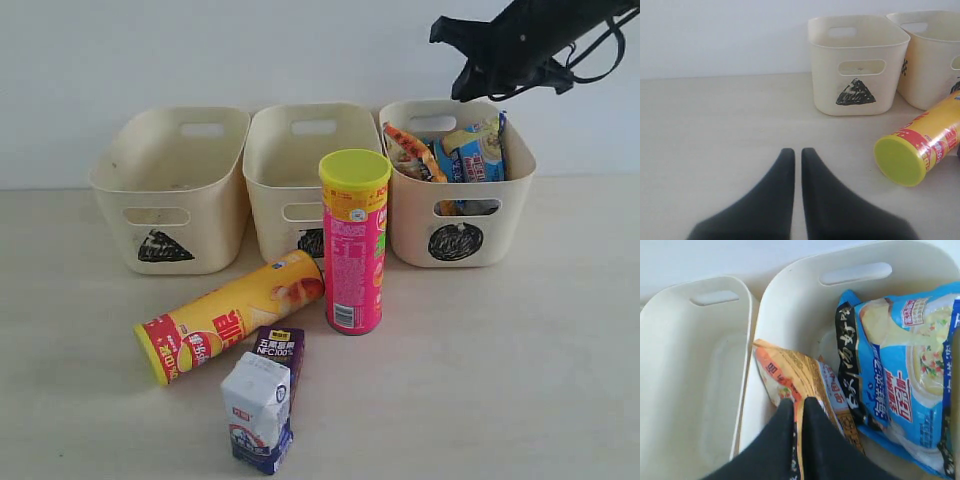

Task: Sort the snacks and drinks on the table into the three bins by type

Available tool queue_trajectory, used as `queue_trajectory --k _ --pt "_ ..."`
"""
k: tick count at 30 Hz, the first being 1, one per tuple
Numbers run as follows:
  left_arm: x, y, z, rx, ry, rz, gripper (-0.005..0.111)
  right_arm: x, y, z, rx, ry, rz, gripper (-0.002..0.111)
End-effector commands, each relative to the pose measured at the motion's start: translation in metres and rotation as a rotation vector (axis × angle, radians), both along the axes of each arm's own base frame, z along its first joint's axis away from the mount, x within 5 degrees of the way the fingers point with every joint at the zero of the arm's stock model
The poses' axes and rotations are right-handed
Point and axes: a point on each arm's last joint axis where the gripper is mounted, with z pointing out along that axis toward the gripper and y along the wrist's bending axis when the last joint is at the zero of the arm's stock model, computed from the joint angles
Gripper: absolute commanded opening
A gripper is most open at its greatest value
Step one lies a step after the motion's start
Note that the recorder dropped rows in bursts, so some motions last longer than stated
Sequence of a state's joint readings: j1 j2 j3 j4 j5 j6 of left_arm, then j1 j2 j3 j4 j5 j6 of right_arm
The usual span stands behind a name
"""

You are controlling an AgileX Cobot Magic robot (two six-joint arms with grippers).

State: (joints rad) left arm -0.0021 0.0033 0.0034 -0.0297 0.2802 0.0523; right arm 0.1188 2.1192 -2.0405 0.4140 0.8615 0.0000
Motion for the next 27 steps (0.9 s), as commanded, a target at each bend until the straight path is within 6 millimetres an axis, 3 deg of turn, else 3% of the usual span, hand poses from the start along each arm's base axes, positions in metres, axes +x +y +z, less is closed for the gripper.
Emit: queue_trajectory --k 1,8,14,15,18,20,24,27 --pt "0.000 -0.001 0.002 -0.010 -0.016 -0.007 0.004 -0.018 -0.007 0.018 -0.071 0.041 0.032 0.000" --pt "0.000 -0.001 0.002 -0.010 -0.016 -0.007 0.004 -0.065 0.004 0.046 -0.133 -0.038 0.065 0.000" --pt "0.000 -0.001 0.002 -0.010 -0.016 -0.007 0.004 -0.125 0.019 0.061 -0.115 -0.185 0.074 0.000" --pt "0.000 -0.001 0.002 -0.010 -0.016 -0.007 0.004 -0.145 0.021 0.061 -0.110 -0.228 0.074 0.000" --pt "0.000 -0.001 0.002 -0.010 -0.016 -0.007 0.004 -0.190 0.015 0.054 -0.095 -0.277 0.066 0.000" --pt "0.000 -0.001 0.002 -0.010 -0.016 -0.007 0.004 -0.230 0.003 0.033 -0.075 -0.237 0.036 0.000" --pt "0.000 -0.001 0.002 -0.010 -0.016 -0.007 0.004 -0.286 -0.012 0.003 -0.041 -0.182 0.027 0.000" --pt "0.000 -0.001 0.002 -0.010 -0.016 -0.007 0.004 -0.319 -0.022 -0.003 -0.018 -0.218 0.023 0.000"
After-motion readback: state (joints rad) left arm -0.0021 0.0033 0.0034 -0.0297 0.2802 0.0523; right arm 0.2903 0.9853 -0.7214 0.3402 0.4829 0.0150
